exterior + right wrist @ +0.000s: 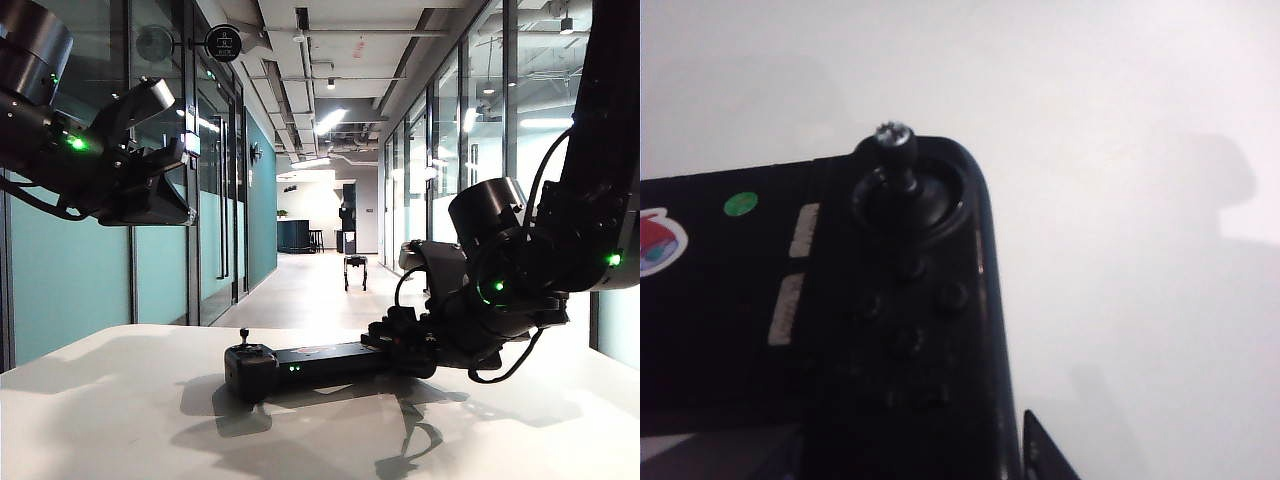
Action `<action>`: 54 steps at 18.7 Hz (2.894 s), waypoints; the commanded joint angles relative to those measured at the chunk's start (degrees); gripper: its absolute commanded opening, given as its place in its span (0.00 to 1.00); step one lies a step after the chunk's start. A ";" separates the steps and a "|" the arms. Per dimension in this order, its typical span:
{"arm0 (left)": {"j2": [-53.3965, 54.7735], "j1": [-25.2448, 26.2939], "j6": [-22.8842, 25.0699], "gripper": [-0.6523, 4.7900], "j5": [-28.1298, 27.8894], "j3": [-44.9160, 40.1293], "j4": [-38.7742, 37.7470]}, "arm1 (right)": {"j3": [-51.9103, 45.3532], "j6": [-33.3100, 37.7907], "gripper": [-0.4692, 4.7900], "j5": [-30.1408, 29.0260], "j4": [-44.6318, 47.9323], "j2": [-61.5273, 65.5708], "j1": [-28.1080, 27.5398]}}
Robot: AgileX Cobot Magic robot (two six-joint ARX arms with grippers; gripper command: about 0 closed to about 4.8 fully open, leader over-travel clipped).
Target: Push the left joystick on the remote control sitting on the white table backward to make the robot dog back up in a straight line until it returns close to you.
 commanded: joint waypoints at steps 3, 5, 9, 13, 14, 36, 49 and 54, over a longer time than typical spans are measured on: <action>-0.07 -0.07 -0.15 0.11 0.59 0.22 -0.35 | 0.11 0.48 0.54 6.05 1.36 -0.22 0.63; -0.07 -0.07 -0.15 0.11 0.57 0.22 -0.33 | 0.11 1.88 0.54 9.16 1.40 -0.22 1.22; 1.88 -0.07 -0.17 0.11 1.84 0.33 1.11 | 0.11 3.15 0.54 11.34 1.38 -0.22 2.36; 4.70 -0.07 -0.15 0.11 2.69 1.05 1.95 | 0.11 3.19 0.54 14.27 1.42 -0.24 3.34; 5.33 -0.07 -0.15 0.11 2.71 1.46 2.23 | 0.11 3.21 0.54 15.12 1.40 -0.26 3.43; 36.09 -0.07 0.81 0.11 12.31 31.82 -1.36 | 0.76 6.23 0.52 27.17 2.14 -0.33 5.51; 45.48 -0.07 12.61 0.11 18.16 47.56 -14.14 | 0.76 6.21 0.52 26.73 0.90 -0.33 5.92; 46.69 -0.07 14.49 0.11 18.99 48.06 -14.62 | 0.74 6.19 0.52 26.73 0.94 -0.33 5.92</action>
